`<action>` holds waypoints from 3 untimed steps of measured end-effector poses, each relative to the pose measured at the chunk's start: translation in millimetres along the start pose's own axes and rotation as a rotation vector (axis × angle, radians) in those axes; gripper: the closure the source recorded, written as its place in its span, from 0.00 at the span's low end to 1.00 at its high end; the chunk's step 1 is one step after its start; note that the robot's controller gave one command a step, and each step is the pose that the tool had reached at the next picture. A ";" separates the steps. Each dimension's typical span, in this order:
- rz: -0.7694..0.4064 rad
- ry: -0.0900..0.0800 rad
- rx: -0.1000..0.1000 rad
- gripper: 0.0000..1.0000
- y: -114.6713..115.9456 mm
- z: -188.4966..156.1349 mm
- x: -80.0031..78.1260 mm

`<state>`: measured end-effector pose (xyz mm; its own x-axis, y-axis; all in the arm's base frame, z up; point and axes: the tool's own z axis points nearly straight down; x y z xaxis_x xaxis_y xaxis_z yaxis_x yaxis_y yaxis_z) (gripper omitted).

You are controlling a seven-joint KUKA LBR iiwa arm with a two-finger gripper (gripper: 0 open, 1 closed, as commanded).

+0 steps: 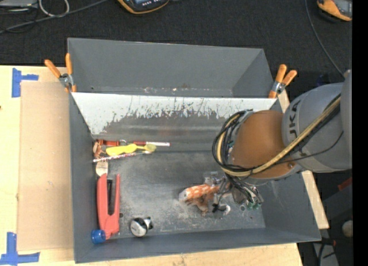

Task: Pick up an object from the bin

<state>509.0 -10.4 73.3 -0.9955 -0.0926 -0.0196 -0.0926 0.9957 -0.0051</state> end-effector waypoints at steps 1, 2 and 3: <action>-0.406 0.001 -0.006 1.00 -17.1 -0.4 -1.0; -0.459 0.009 -0.008 1.00 -14.8 -61.7 -8.3; -0.517 0.002 -0.003 1.00 -14.5 -67.4 -18.3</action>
Offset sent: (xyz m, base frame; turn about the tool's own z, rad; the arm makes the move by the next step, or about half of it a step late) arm 0.0308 0.0065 0.2328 -0.0713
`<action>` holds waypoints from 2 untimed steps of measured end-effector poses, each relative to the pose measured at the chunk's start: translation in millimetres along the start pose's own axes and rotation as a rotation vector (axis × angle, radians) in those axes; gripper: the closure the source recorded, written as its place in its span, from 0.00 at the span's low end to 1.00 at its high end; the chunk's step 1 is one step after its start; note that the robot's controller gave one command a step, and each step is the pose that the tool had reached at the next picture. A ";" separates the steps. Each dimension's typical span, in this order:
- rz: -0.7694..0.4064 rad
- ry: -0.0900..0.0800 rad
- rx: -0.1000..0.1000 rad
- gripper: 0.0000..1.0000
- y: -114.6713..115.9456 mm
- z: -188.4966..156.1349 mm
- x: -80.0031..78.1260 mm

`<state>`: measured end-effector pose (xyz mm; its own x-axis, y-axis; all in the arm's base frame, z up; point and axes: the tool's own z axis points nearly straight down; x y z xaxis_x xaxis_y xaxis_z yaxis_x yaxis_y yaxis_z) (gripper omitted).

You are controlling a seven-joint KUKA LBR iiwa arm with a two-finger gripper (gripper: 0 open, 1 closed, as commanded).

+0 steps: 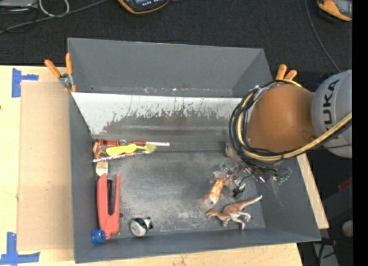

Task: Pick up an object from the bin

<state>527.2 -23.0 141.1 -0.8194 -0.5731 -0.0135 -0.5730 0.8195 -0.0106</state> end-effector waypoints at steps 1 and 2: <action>-0.244 -0.001 -0.003 1.00 -15.3 40.2 -21.6; -0.426 -0.001 -0.006 1.00 -25.9 71.7 -70.7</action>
Offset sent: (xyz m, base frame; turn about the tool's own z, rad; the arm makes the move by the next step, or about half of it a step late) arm 0.0732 0.0184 -0.0711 -0.4310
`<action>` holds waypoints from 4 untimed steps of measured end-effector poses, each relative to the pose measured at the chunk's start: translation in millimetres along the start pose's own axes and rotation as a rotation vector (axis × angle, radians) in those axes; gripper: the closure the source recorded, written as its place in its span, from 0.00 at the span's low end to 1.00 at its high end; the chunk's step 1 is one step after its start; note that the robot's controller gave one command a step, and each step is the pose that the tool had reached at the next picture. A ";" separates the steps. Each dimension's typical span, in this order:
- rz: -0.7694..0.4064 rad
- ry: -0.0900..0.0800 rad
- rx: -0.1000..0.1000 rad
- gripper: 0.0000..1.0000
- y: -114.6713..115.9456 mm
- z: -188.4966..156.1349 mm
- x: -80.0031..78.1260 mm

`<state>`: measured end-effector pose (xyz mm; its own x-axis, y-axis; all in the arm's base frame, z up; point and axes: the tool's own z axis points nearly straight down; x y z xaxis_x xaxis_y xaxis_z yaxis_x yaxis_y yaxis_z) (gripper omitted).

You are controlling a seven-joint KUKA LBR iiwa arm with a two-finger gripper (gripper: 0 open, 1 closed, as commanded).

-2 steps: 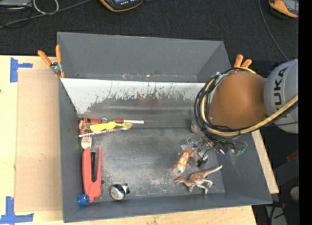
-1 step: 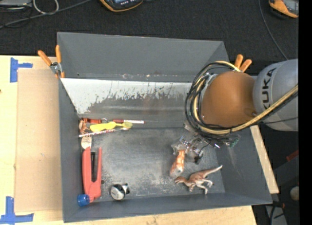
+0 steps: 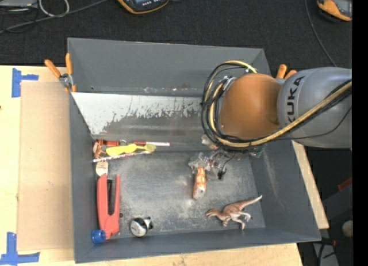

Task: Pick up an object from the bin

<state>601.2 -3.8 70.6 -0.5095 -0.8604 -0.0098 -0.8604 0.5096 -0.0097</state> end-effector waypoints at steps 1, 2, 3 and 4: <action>0.002 0.000 0.000 1.00 0.0 0.0 -0.1; 0.003 0.000 0.000 1.00 0.0 0.0 -0.1; 0.003 0.000 0.000 1.00 0.0 0.0 -0.1; -0.025 0.002 -0.004 1.00 -2.9 -72.0 -0.1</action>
Offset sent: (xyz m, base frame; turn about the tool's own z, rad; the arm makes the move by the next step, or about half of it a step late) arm 0.0000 0.0000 0.0000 0.0000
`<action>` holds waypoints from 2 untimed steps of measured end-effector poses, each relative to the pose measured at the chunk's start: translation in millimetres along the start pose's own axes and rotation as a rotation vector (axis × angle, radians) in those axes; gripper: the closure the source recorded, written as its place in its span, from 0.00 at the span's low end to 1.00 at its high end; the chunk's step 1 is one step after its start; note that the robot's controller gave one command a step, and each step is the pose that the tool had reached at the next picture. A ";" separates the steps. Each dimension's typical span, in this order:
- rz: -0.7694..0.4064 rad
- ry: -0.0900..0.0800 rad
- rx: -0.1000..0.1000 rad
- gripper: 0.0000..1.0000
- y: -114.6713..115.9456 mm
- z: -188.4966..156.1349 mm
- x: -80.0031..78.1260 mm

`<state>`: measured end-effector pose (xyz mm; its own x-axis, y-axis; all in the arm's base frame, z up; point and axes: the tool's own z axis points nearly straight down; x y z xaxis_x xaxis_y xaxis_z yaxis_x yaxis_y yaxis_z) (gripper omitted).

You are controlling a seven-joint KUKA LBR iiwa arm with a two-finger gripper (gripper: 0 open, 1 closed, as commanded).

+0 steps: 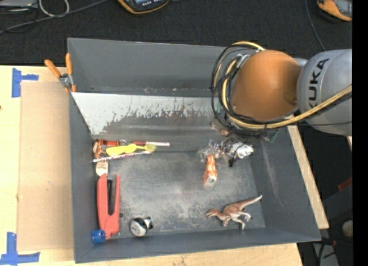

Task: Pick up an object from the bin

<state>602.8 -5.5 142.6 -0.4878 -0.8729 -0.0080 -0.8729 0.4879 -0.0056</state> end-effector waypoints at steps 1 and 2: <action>-0.046 -0.007 0.013 1.00 -6.3 0.5 0.5; -0.105 -0.006 0.008 1.00 -1.2 51.3 21.8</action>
Offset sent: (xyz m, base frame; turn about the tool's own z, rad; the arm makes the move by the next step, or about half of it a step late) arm 0.0162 -0.0330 -0.0726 -0.3166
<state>593.7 -24.9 91.1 -0.3940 -0.9190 -0.0129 -0.9189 0.3941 -0.0148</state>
